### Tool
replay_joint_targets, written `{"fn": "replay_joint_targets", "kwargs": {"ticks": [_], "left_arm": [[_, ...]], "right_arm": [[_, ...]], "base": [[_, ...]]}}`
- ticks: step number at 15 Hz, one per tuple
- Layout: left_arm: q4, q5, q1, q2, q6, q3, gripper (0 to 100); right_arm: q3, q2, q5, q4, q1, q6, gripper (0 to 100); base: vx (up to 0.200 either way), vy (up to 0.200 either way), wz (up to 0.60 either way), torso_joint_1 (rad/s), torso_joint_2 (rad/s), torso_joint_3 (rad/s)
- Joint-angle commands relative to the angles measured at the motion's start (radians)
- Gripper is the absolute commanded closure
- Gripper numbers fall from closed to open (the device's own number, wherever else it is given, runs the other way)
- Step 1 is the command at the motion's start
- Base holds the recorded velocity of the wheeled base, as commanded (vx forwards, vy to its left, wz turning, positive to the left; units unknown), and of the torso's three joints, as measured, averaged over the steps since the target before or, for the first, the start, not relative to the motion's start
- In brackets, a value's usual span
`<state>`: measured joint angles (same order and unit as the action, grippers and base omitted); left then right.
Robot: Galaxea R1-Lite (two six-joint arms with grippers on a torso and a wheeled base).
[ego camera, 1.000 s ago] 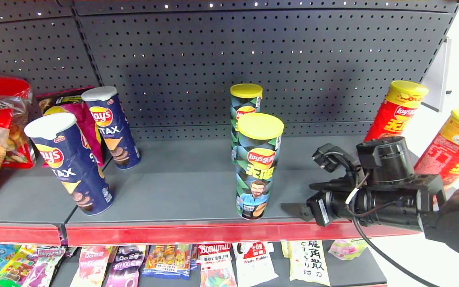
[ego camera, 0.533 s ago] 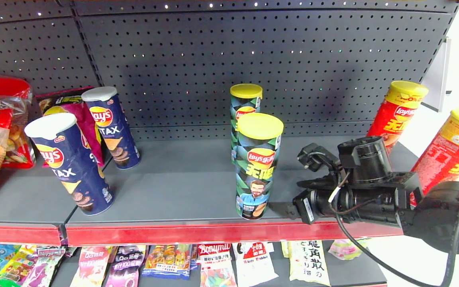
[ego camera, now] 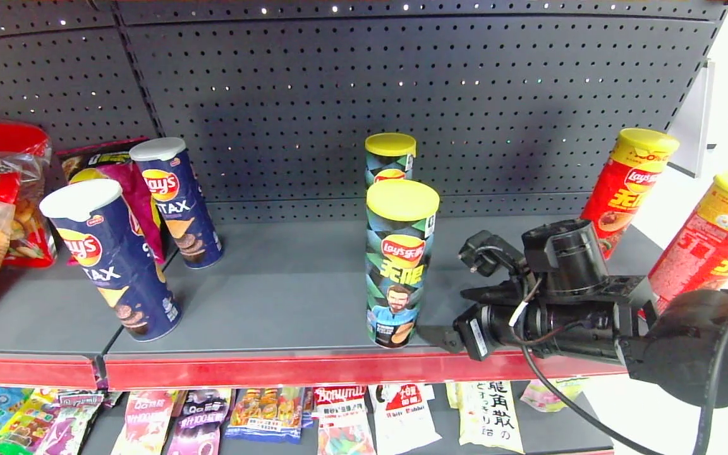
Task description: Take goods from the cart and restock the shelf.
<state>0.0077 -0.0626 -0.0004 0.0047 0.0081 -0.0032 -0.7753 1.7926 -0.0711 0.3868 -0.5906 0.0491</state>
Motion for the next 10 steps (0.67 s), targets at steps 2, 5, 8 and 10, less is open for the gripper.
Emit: {"fn": "replay_joint_targets", "kwargs": {"ticks": [2, 5, 8, 10], "left_arm": [[0.0, 0.0, 0.0, 0.001, 0.0, 0.0, 0], [0.0, 0.0, 0.0, 0.001, 0.0, 0.0, 0], [0.0, 0.0, 0.0, 0.001, 0.0, 0.0, 0], [0.0, 0.0, 0.0, 0.001, 0.0, 0.0, 0]], "right_arm": [[-0.001, 0.008, -0.001, -0.003, -0.001, 0.0, 0], [-0.004, 0.008, -0.001, -0.003, 0.0, 0.0, 0], [-0.013, 0.013, -0.001, -0.002, 0.003, 0.0, 0], [-0.027, 0.021, 0.002, 0.006, 0.008, 0.001, 0]], "base": [[0.0, 0.0, 0.0, 0.0, 0.0, 0.0], [0.0, 0.0, 0.0, 0.0, 0.0, 0.0], [0.0, 0.0, 0.0, 0.0, 0.0, 0.0], [0.0, 0.0, 0.0, 0.0, 0.0, 0.0]]}}
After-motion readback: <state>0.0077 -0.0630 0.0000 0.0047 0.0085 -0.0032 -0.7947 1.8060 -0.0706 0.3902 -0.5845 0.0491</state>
